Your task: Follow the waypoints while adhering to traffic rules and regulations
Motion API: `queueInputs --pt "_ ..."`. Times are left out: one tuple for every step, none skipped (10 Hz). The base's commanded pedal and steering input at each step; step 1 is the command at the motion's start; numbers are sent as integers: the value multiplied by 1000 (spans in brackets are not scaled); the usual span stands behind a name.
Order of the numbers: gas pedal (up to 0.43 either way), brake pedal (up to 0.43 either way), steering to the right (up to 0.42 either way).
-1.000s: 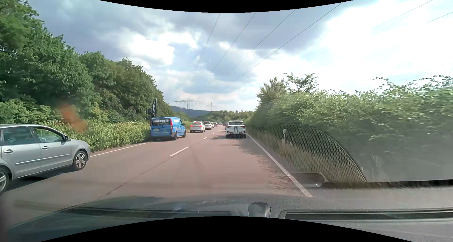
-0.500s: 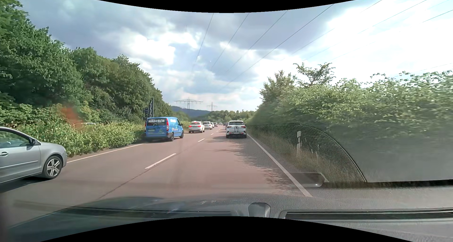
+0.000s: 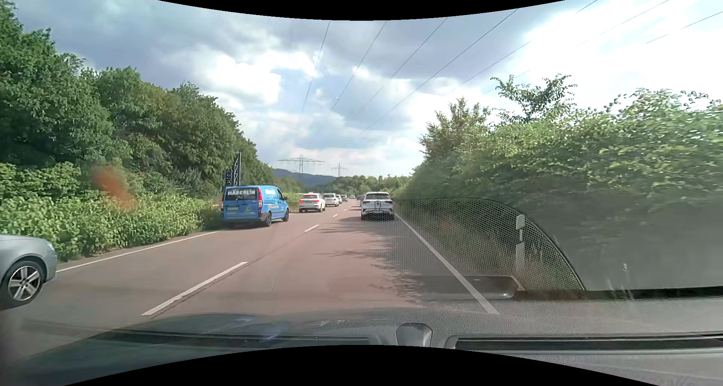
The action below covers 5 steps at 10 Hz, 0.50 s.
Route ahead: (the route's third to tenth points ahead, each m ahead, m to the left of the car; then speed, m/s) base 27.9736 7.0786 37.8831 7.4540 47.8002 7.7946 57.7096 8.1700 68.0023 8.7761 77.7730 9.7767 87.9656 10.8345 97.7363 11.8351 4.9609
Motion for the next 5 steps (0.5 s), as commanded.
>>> queueInputs --pt "28 0 -6" --pt "28 0 -6" --pt "28 0 -6" --pt "28 0 -6" --pt "28 0 -7"
